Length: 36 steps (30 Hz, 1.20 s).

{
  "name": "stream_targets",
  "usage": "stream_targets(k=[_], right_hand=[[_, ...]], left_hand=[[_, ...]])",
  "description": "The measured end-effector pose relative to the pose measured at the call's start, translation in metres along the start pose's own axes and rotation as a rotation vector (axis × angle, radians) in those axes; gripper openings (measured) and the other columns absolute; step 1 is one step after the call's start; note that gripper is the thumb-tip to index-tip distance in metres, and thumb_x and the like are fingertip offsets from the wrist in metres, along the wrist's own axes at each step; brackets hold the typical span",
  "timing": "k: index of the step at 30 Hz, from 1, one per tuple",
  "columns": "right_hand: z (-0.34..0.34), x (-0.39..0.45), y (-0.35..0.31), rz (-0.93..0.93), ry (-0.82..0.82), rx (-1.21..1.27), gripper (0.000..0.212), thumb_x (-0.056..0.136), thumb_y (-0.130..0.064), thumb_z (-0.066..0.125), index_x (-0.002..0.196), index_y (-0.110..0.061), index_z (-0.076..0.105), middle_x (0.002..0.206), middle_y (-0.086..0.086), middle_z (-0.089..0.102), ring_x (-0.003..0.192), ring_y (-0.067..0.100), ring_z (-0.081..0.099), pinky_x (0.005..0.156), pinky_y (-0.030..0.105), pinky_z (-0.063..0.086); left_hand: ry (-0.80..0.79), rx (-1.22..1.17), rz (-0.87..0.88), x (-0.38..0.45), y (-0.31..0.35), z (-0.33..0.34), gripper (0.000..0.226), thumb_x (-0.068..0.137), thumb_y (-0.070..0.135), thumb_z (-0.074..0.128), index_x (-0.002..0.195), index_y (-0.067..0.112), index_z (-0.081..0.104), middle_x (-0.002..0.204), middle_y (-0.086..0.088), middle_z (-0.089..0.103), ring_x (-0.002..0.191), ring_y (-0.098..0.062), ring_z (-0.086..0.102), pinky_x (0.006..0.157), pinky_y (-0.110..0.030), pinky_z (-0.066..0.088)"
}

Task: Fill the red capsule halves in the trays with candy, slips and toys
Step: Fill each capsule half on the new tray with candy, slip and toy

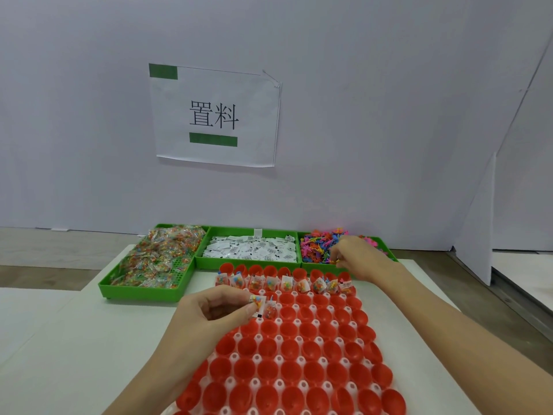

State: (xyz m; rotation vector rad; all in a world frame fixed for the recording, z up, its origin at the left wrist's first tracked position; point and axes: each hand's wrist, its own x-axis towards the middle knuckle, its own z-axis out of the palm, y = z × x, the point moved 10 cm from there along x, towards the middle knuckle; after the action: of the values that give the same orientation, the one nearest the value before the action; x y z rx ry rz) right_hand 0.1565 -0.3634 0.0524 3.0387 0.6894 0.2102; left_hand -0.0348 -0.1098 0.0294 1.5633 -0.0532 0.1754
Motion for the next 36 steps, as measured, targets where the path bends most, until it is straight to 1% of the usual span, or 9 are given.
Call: stream_targets(k=[4, 10, 12, 15, 17, 19, 23, 29, 36], right_hand=[[-0.001, -0.002, 0.000, -0.031, 0.023, -0.025, 0.024, 0.093, -0.009, 0.070, 0.117, -0.013, 0.074, 0.121, 0.005, 0.066, 0.108, 0.020, 0.065, 0.091, 0.026, 0.049], [-0.007, -0.011, 0.006, -0.032, 0.184, 0.018, 0.015, 0.097, -0.023, 0.067, 0.109, -0.020, 0.076, 0.099, -0.006, 0.050, 0.102, 0.015, 0.052, 0.085, 0.022, 0.038], [-0.012, -0.015, 0.012, 0.020, 0.271, 0.130, 0.015, 0.096, -0.021, 0.068, 0.108, -0.017, 0.078, 0.099, -0.003, 0.058, 0.095, 0.013, 0.054, 0.084, 0.022, 0.042], [-0.023, -0.024, 0.022, 0.131, 0.405, 0.419, 0.013, 0.093, -0.016, 0.072, 0.103, -0.013, 0.079, 0.091, -0.009, 0.063, 0.078, -0.002, 0.056, 0.074, 0.009, 0.042], [-0.029, -0.033, 0.025, 0.188, 0.449, 0.593, 0.012, 0.092, -0.018, 0.074, 0.102, -0.016, 0.079, 0.089, -0.011, 0.068, 0.079, -0.005, 0.060, 0.073, 0.008, 0.046], [-0.035, -0.045, 0.020, 0.212, 0.459, 0.745, 0.010, 0.093, -0.021, 0.073, 0.101, -0.021, 0.079, 0.090, -0.011, 0.074, 0.082, -0.002, 0.065, 0.074, 0.013, 0.049], [-0.049, -0.078, -0.007, 0.191, 0.451, 0.964, 0.009, 0.093, -0.021, 0.072, 0.098, -0.026, 0.079, 0.086, -0.013, 0.076, 0.085, -0.002, 0.068, 0.075, 0.013, 0.051], [-0.043, -0.138, -0.065, 0.186, 0.380, 1.323, 0.009, 0.088, -0.023, 0.077, 0.095, -0.028, 0.080, 0.089, -0.004, 0.079, 0.083, 0.008, 0.074, 0.071, 0.014, 0.054], [-0.022, -0.152, -0.107, 0.199, 0.254, 1.442, 0.005, 0.084, -0.018, 0.081, 0.089, -0.019, 0.079, 0.085, 0.003, 0.079, 0.082, 0.017, 0.076, 0.071, 0.019, 0.058]], left_hand=[[-0.005, -0.004, -0.005, 0.000, 0.000, 0.000, 0.024, 0.071, 0.023, 0.088, 0.091, 0.012, 0.081, 0.091, -0.010, 0.079, 0.088, -0.023, 0.076, 0.077, -0.018, 0.058], [-0.005, -0.008, 0.002, 0.000, 0.003, 0.000, 0.026, 0.067, 0.027, 0.088, 0.090, 0.014, 0.082, 0.090, -0.010, 0.079, 0.086, -0.022, 0.076, 0.076, -0.018, 0.058], [-0.002, -0.010, 0.002, 0.000, 0.003, 0.000, 0.026, 0.067, 0.027, 0.088, 0.090, 0.015, 0.082, 0.089, -0.010, 0.079, 0.086, -0.022, 0.076, 0.076, -0.018, 0.058], [0.004, -0.010, 0.004, 0.000, 0.003, -0.001, 0.024, 0.068, 0.026, 0.089, 0.089, 0.015, 0.082, 0.089, -0.010, 0.079, 0.085, -0.023, 0.077, 0.076, -0.018, 0.058], [0.008, -0.020, 0.003, 0.000, 0.003, -0.001, 0.024, 0.068, 0.024, 0.089, 0.089, 0.014, 0.082, 0.088, -0.011, 0.079, 0.084, -0.025, 0.077, 0.075, -0.019, 0.058], [0.016, -0.029, 0.004, 0.001, 0.004, -0.002, 0.025, 0.067, 0.024, 0.090, 0.087, 0.013, 0.082, 0.087, -0.012, 0.079, 0.083, -0.026, 0.077, 0.074, -0.019, 0.059], [0.013, -0.032, 0.011, -0.001, 0.005, -0.001, 0.024, 0.068, 0.024, 0.091, 0.087, 0.014, 0.081, 0.087, -0.012, 0.078, 0.083, -0.027, 0.077, 0.076, -0.021, 0.060], [-0.040, -0.039, 0.024, -0.008, 0.009, 0.013, 0.021, 0.072, 0.020, 0.090, 0.088, 0.011, 0.080, 0.088, -0.013, 0.079, 0.084, -0.029, 0.078, 0.077, -0.022, 0.059], [-0.106, -0.015, 0.030, -0.013, 0.008, 0.028, 0.025, 0.073, 0.025, 0.093, 0.091, 0.012, 0.080, 0.089, -0.010, 0.079, 0.084, -0.029, 0.078, 0.080, -0.029, 0.062]])
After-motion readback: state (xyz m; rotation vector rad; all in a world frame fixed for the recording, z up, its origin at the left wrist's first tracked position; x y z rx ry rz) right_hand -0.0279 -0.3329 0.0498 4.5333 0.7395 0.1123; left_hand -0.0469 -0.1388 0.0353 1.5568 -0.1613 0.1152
